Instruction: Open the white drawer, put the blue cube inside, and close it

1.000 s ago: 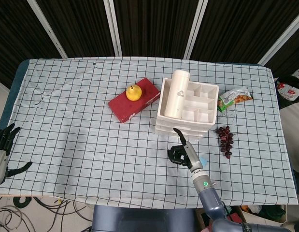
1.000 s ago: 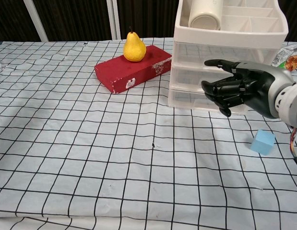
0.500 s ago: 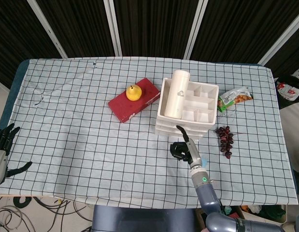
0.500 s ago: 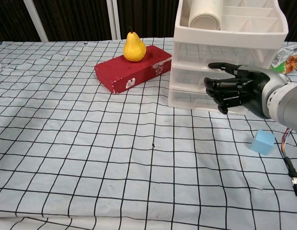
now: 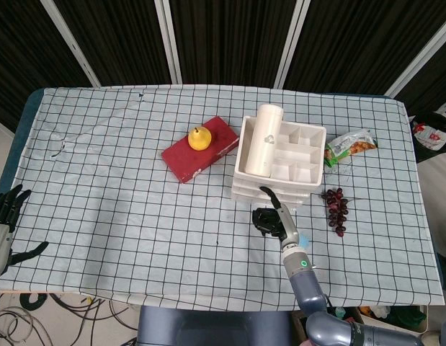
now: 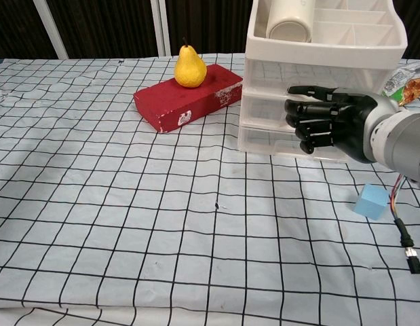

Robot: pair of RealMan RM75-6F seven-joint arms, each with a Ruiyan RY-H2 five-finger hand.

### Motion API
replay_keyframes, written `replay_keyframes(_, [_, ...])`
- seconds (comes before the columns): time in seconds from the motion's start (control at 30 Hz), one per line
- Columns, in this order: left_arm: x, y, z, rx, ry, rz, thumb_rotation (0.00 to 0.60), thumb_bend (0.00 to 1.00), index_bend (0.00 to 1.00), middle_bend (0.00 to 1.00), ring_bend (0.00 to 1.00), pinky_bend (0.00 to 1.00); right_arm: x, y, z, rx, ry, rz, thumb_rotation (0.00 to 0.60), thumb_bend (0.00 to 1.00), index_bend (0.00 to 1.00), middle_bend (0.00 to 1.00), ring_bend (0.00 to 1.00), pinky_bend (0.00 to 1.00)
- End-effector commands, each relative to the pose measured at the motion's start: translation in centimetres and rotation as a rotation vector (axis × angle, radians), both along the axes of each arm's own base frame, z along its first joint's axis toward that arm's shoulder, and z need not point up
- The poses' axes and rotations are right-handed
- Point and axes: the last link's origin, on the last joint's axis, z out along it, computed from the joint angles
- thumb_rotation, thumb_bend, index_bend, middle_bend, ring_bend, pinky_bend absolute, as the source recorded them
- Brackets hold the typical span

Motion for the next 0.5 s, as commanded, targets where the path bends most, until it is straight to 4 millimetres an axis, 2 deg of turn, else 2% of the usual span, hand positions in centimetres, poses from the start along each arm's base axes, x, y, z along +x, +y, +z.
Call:
replay_keyframes(0.03, [0.0,-0.01,-0.03,-0.002,0.001,0.0,0.6,0.02,0.0,0.0,0.0,0.0,0.1,-0.16,-0.02,0.001,-0.003,-0.001,0.6,0.49,0.14,0.73,0.76,0.77])
replay_keyframes(0.33, [0.0,-0.01,-0.02,-0.002,0.0,0.002,0.6,0.02,0.0,0.0,0.0,0.0,0.42,-0.35,-0.24,0.02,-0.018,-0.01,0.6,0.5,0.25,0.73,0.76,0.77])
replay_keyframes(0.5, [0.01,-0.01,-0.02,-0.001,0.0,0.002,0.6,0.02,0.0,0.0,0.0,0.0,0.74,0.12,-0.3,0.038,-0.023,0.001,0.6,0.5,0.26,0.73,0.76,0.77])
